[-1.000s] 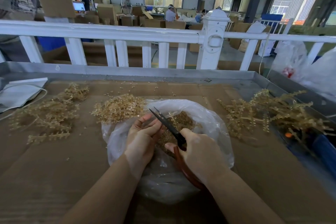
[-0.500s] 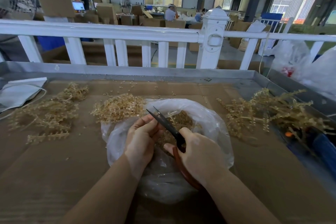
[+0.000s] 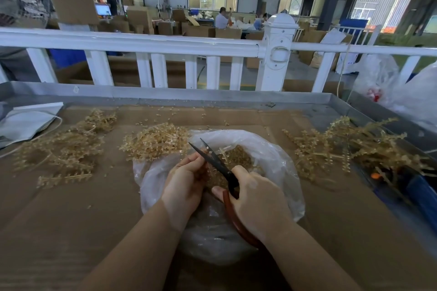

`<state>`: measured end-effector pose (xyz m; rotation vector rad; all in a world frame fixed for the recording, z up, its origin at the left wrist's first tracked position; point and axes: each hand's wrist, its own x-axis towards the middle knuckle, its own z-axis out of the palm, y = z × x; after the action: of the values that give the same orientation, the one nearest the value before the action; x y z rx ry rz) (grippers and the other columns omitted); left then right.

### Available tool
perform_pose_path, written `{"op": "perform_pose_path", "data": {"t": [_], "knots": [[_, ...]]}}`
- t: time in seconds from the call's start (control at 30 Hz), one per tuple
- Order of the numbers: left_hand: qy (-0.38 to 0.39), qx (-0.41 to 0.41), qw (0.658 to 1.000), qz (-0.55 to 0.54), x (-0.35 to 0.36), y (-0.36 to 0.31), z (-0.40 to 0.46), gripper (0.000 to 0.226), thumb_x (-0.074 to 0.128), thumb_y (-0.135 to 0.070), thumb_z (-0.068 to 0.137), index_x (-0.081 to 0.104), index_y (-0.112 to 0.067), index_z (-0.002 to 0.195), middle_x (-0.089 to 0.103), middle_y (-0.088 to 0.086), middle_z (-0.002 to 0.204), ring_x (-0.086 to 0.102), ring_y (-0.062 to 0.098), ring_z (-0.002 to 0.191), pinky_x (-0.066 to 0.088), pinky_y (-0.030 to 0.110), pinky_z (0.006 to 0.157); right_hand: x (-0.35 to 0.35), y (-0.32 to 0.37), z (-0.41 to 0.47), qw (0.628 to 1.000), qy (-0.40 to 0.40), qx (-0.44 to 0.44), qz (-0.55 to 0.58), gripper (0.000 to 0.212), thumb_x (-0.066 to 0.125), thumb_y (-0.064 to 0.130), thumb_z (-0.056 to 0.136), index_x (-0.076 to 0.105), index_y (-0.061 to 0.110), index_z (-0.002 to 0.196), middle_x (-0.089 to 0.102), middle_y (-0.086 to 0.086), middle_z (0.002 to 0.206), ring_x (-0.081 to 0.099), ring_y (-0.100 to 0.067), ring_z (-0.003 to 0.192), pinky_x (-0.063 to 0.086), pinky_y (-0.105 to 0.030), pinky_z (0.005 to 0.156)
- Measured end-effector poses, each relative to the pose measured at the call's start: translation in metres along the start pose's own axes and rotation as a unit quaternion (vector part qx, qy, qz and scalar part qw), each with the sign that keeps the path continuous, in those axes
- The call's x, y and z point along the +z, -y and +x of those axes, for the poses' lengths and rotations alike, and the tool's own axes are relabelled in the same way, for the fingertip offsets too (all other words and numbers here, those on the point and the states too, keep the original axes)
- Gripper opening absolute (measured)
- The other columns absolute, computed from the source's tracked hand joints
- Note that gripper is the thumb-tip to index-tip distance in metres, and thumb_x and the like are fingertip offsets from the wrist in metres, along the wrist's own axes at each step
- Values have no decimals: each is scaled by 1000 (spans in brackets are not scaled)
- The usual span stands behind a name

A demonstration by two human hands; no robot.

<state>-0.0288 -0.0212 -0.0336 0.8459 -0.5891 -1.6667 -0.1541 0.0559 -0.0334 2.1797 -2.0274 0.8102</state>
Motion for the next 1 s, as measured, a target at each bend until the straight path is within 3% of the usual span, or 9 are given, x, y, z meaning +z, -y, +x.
{"op": "perform_pose_path", "data": {"t": [0.17,0.27,0.5,0.63,0.77,1.0], "knots": [[29,-5,1000,6,-2,0,-3,18,48,4,90,64,-5,87,64,6,73,57,14,62,49,22,59,-1,3,2,1000,19,7,21,32,40,67,87,36,36,86,46,13,70,45,-4,67,27,-11,53],[21,-13,1000,-7,-1,-1,-2,16,50,4,90,63,-3,89,64,6,67,59,11,50,51,19,50,-4,3,4,999,24,4,27,33,39,66,88,38,33,88,46,12,69,45,-6,67,29,-15,56],[42,-36,998,13,0,-1,-1,13,52,1,87,64,-4,88,61,3,58,57,11,49,49,21,49,-7,3,7,998,36,11,42,35,39,65,89,39,30,89,46,12,70,48,-9,71,34,-22,64],[38,-33,999,15,1,-2,0,13,51,2,88,63,-3,90,62,2,57,57,10,47,49,20,46,-8,4,8,998,38,16,57,36,39,64,90,44,28,92,51,11,72,53,-10,73,35,-20,64],[40,-29,999,23,2,-2,-2,12,52,2,88,63,-3,88,61,2,57,56,9,47,48,19,46,-9,5,9,998,38,10,51,34,40,63,91,39,29,88,46,12,69,47,-8,68,31,-17,59],[45,-16,998,46,4,-1,-6,13,53,3,87,61,-4,79,60,5,59,55,13,53,49,22,54,-9,4,12,997,36,16,59,34,41,61,91,41,27,85,49,11,71,48,-9,66,34,-19,61]]}}
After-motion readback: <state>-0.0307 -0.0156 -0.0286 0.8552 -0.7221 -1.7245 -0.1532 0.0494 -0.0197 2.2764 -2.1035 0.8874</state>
